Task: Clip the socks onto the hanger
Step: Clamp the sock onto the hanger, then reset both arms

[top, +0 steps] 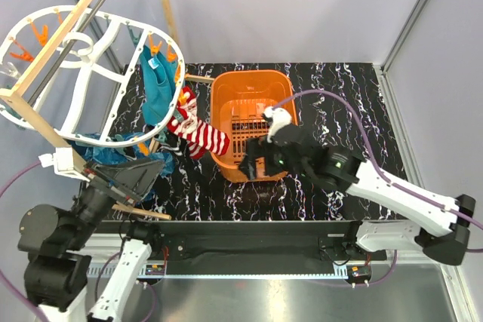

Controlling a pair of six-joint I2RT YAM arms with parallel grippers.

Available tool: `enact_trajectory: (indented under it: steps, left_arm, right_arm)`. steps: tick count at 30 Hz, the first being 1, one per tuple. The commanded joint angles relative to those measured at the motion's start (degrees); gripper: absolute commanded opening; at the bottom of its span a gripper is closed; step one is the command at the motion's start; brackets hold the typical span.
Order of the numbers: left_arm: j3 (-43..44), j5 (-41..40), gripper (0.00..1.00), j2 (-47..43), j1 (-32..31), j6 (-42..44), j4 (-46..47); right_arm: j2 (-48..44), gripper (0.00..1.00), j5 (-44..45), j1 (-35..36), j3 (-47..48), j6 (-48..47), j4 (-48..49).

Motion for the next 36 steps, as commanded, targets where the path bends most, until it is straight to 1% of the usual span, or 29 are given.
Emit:
enact_trajectory:
  steps: [1,2,4,6,7,9,11,12,15,17,18,19,20,21,22,23,24,25,26,27,28,29,30,31,32,33,34,35,36]
  left_arm:
    - [-0.38,13.89,0.96,0.4,6.96,2.02,6.29]
    - [-2.13,13.97,0.96,-0.31,6.88,1.05,10.56]
    - [-4.59,11.61,0.95,-1.1,6.96,2.26,9.91]
    - [-6.97,13.08,0.94,-0.41,5.48,1.57,11.91]
    - [-8.02,13.61,0.94,0.12,4.77,1.22,12.62]
    - [-6.81,12.92,0.95,1.79,1.97,2.44,12.28]
    - [-2.35,9.76,0.95,6.0,-0.41,6.74,7.82]
    - [-1.62,9.06,0.95,7.49,-3.2,8.23,7.18]
    - [-2.14,8.0,0.95,12.77,-8.13,9.21,7.35]
    - [-3.72,7.38,0.94,16.28,-10.16,9.13,8.57]
    - [-5.21,6.77,0.95,16.99,-12.61,8.26,9.1]
    - [-5.92,3.98,0.95,17.52,-14.55,7.73,11.46]
    - [-6.53,1.17,0.95,17.7,-19.62,7.46,12.79]
    - [-8.37,-2.25,0.95,17.53,-22.89,6.76,14.02]
    - [-9.6,-9.25,0.95,17.62,-26.4,6.32,17.16]
    - [-10.83,-13.15,0.95,17.97,-30.35,5.97,18.33]
    - [-12.5,-22.24,0.96,19.97,-39.7,5.88,19.38]
    - [-13.12,-27.37,0.98,21.3,-45.27,6.31,21.65]
    - [-13.39,-33.95,0.99,22.44,-51.07,7.1,22.63]
    - [-13.92,-40.45,0.99,23.76,-62.62,9.02,24.56]
    - [-15.92,-52.61,0.99,24.03,-67.78,10.69,29.71]
    - [-16.81,-57.26,0.99,24.03,-75.31,12.62,32.11]
    - [-17.69,-60.87,0.99,23.95,-77.82,15.25,33.7]
    - [-18.57,-64.22,0.99,23.16,-79.24,16.41,36.76]
    - [-21.28,-63.47,0.99,22.46,-79.69,16.94,38.19]
    - [-23.04,-61.55,0.99,21.41,-79.7,17.12,39.85]
    - [-24.89,-61.0,0.99,18.18,-79.78,16.69,42.92]
    - [-29.35,-60.65,0.99,16.49,-79.78,15.99,44.34]
    - [-31.48,-60.56,0.99,14.39,-79.78,14.5,45.14]
  right_arm:
    - [-5.48,1.0,16.42,0.0,-5.91,3.52,-5.99]
    - [-6.64,1.0,17.39,0.0,-7.15,4.92,-6.43]
    - [-10.23,1.0,18.36,0.0,-10.75,7.38,-6.52]
    - [-12.79,1.0,18.55,0.0,-14.35,8.36,-5.21]
    - [-15.76,1.0,18.2,0.0,-15.5,9.5,-4.5]
    - [-18.76,1.0,17.14,0.0,-17.7,9.77,-2.22]
    - [-22.64,1.0,16.35,0.0,-19.99,9.33,0.06]
    - [-24.56,1.0,16.17,0.0,-21.39,9.24,0.94]
    - [-25.63,1.0,16.08,-0.08,-24.29,8.02,5.51]
    - [-24.15,1.0,16.96,0.0,-25.01,6.87,7.71]
    - [-22.23,1.0,17.05,-0.08,-24.83,6.52,8.16]
    - [-21.08,1.0,17.31,0.0,-24.48,5.56,8.33]
    - [-20.02,1.0,17.31,0.0,-24.22,4.86,8.6]
    - [-19.05,1.0,17.4,0.0,-23.52,4.07,8.77]
    - [-17.39,1.0,17.75,-0.08,-23.34,3.27,8.86]
    - [-16.94,1.0,18.28,0.0,-23.51,2.92,9.65]
    - [-16.76,1.0,18.19,-0.08,-24.56,2.48,10.52]
    - [-17.19,1.0,17.5,0.0,-25.44,1.61,11.66]
    - [-17.98,1.0,15.66,-0.08,-26.67,1.07,15.16]
    - [-21.21,1.0,14.51,-0.08,-30.59,0.46,17.8]
    - [-23.33,1.0,13.28,-0.08,-33.16,0.02,20.7]
    - [-25.87,1.0,10.57,0.0,-35.97,-0.33,26.91]
    - [-28.68,1.0,9.24,-0.08,-41.91,-0.34,30.19]
    - [-34.54,1.0,8.27,-0.08,-45.02,0.45,33.09]
    - [-37.64,1.0,6.7,0.0,-47.74,1.06,38.34]
    - [-44.2,1.0,6.85,-0.08,-52.82,2.03,39.61]
    - [-47.75,1.0,7.2,-0.08,-55.13,4.12,40.06]
    - [-51.52,1.0,8.16,-0.08,-57.16,5.28,38.93]
    - [-59.57,1.0,8.78,-0.08,-60.48,6.51,37.62]
